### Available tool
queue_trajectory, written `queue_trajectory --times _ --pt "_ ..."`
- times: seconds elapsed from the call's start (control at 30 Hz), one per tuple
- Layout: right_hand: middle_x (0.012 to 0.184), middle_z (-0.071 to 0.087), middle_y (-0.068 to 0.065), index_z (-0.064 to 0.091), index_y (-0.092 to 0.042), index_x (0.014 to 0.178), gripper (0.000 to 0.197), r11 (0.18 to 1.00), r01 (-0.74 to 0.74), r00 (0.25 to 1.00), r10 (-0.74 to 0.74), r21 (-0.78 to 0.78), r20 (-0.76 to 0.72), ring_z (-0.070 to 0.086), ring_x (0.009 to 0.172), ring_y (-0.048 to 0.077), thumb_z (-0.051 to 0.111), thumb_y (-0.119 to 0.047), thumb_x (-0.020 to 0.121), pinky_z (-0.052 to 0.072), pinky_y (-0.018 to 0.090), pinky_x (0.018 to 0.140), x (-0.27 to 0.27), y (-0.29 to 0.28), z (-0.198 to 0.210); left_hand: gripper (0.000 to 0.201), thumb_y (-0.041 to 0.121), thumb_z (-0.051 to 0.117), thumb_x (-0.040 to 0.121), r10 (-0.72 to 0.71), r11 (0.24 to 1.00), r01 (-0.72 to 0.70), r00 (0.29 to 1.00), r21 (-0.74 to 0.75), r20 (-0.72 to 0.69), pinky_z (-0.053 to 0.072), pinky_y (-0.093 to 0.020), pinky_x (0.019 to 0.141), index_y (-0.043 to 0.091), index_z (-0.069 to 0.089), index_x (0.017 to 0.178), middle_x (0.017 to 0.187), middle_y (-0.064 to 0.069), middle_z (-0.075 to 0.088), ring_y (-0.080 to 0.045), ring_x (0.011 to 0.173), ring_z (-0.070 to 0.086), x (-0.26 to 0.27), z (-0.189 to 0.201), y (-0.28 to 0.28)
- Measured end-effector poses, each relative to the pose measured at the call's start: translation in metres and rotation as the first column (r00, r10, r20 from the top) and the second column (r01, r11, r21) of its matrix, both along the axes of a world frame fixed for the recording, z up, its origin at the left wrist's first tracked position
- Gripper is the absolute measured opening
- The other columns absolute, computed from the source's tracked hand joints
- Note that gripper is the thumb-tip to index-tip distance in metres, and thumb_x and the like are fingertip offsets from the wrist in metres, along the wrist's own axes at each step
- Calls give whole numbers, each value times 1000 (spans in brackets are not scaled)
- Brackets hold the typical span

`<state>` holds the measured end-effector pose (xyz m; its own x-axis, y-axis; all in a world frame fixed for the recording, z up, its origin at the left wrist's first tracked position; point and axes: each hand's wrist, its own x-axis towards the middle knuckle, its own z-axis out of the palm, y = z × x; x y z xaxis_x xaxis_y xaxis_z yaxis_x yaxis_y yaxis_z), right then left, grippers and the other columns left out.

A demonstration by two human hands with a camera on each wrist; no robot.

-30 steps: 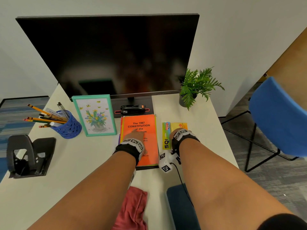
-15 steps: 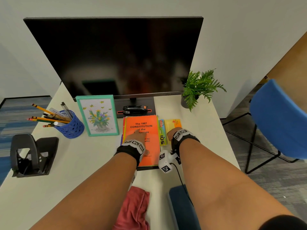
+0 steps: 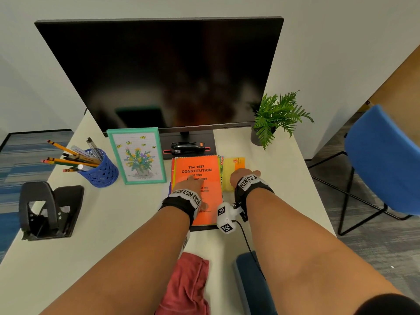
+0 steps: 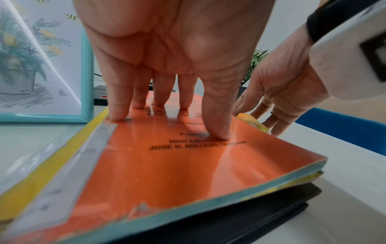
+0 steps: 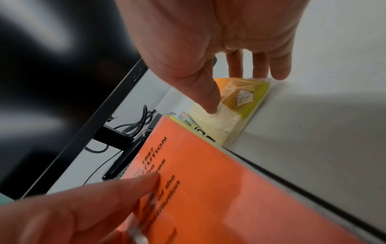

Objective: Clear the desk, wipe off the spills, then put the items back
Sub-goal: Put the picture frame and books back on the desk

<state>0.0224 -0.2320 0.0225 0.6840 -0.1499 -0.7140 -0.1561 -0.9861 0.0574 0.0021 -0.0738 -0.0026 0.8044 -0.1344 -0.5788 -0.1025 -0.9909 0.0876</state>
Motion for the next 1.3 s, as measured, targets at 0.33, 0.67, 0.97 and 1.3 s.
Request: queue_trajectory --times 0.33,0.67,0.97,1.3 --pt "118 64 10 68 -8 110 27 807 339 795 -520 484 311 59 113 29 48 -8 91 47 30 94 11 4 4 48 21 56 94 -15 1000 15 1000 14 -16 39 -30 105 14 45 140 140 -6 47 -24 129 47 9 3 14" --pt "120 60 12 45 -28 133 55 574 193 653 -681 796 333 58 107 33 44 1 86 51 35 87 10 36 31 61 10 59 87 103 987 -90 991 -135 91 36 -27 110 25 41 143 146 -2 40 -21 133 44 -10 -4 41" --pt "133 50 15 13 -24 151 77 676 344 828 -546 652 129 53 119 35 52 -5 88 44 43 102 -24 61 -8 86 6 69 77 287 941 -263 954 -213 91 45 -31 101 23 25 149 144 -6 40 -24 128 48 -15 -17 62" --pt "138 27 12 20 -27 151 75 904 191 954 -262 381 145 52 116 36 55 -12 85 48 43 98 -31 59 -15 67 18 72 78 243 957 -232 969 -176 49 49 -24 90 17 45 140 128 -6 52 -20 111 61 -8 -19 65"
